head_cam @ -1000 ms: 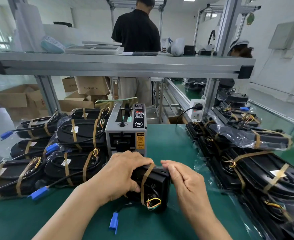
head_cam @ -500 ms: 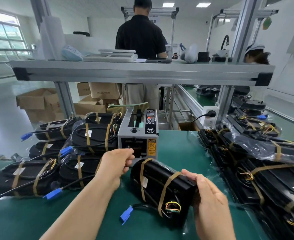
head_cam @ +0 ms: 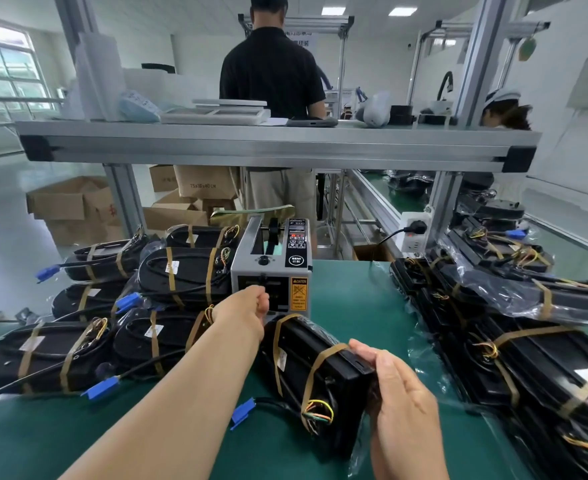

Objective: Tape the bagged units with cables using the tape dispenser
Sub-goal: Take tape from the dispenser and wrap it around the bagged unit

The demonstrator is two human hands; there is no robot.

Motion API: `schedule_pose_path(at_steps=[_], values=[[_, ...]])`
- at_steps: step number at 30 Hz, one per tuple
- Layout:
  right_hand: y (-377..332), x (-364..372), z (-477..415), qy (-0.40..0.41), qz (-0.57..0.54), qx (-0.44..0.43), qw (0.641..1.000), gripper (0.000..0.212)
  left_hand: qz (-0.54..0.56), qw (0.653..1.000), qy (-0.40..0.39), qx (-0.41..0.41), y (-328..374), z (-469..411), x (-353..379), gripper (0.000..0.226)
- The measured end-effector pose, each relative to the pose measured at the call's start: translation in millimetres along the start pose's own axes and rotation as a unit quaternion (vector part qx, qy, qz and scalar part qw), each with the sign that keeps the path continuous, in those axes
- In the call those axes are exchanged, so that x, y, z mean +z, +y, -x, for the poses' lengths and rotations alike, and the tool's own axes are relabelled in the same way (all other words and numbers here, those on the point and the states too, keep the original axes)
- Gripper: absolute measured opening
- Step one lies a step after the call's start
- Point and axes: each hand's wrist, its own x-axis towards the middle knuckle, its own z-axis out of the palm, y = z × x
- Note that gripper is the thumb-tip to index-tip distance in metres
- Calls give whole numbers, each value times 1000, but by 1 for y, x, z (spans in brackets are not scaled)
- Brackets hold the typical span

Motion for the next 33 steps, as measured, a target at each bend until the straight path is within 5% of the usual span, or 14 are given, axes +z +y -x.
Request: schedule_pose_path(at_steps=[5, 9, 14, 33], values=[[1, 2, 2, -2, -15, 10, 1000, 38, 6, 995, 40, 93, -6, 14, -7, 12], [3, 9, -1, -15, -80, 45, 996, 36, -98, 974, -87, 187, -7, 57, -25, 24], [5, 20, -9, -15, -147, 43, 988, 36, -289, 900, -249, 209, -21, 115, -30, 27], [17, 27, 1, -50, -130, 9, 990, 36, -400, 862, -155, 271, -48, 125, -25, 20]])
